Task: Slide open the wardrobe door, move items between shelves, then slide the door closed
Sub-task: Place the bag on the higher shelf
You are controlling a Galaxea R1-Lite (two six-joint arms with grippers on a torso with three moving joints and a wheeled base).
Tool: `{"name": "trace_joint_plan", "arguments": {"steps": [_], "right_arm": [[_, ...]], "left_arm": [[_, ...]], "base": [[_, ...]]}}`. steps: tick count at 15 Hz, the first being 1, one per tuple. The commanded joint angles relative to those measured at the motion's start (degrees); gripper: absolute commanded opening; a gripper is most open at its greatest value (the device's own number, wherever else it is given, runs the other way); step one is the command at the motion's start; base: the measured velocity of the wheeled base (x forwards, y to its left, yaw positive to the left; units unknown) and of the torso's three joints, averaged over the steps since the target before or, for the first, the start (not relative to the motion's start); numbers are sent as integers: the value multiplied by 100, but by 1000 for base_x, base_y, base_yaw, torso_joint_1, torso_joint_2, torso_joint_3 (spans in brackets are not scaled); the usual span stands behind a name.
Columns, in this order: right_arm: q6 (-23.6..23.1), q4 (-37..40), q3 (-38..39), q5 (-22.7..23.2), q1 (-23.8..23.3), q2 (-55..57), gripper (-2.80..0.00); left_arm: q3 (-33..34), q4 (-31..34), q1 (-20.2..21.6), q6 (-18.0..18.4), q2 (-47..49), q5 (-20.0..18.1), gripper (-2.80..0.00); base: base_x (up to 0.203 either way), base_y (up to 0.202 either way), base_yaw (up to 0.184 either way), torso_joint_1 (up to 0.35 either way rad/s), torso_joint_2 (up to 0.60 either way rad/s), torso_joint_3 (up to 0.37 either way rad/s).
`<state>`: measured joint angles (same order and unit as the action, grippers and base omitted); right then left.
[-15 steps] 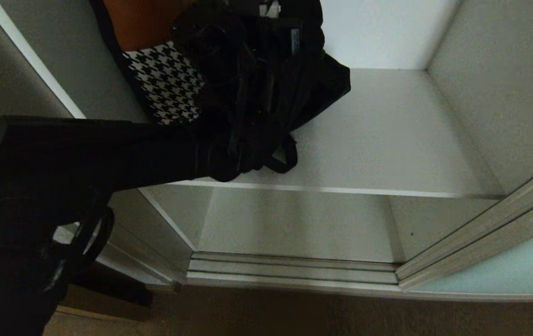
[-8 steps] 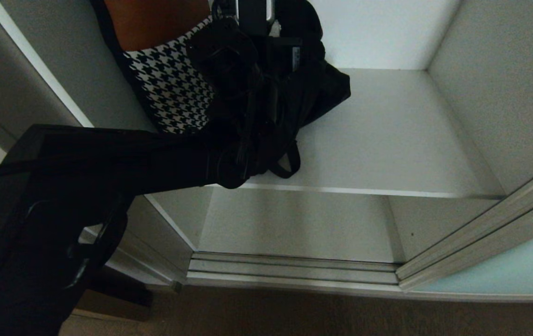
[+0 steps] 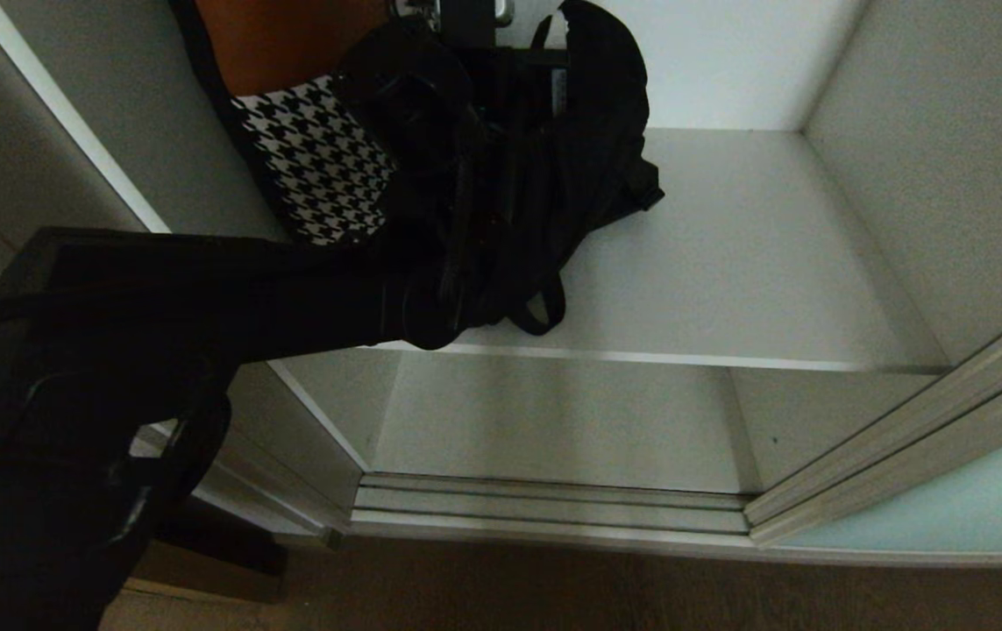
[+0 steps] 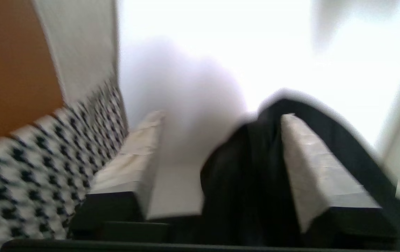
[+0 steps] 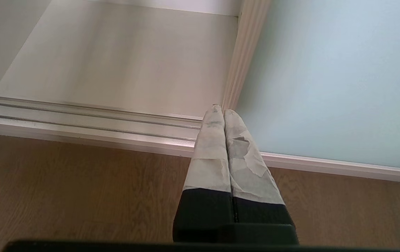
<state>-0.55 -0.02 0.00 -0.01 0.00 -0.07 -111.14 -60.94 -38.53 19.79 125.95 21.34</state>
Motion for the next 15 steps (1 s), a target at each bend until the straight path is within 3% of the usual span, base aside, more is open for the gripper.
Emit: {"name": "trace_joint_plan", "arguments": {"steps": [1,3,8,13,14,15], "right_arm": [[-7,2,0,1,0,-1,-280],[2,2,2,1,0,-1,-280],[-5,2,0,1,0,-1,-280],[-6,2,2,1,0,-1,-280],[2,2,0,1,0,-1,-280],[2,2,0,1,0,-1,-280]], "left_arm": [[2,-22,-18,16,-365,-66,0],[5,-5,-30,25,-586,-146,0],[129,960,-31,-93,-891,5,0],[1355,1614,-31,-504,-1324,331,0],[1594,1824,-31,-658,-1458,347,-280],[1702,2138,-31,-850,-1577,349,-280]], "base": [[0,0,0,0,0,0],[0,0,0,0,0,0],[0,0,0,0,0,0],[0,0,0,0,0,0],[0,0,0,0,0,0],[0,0,0,0,0,0]]}}
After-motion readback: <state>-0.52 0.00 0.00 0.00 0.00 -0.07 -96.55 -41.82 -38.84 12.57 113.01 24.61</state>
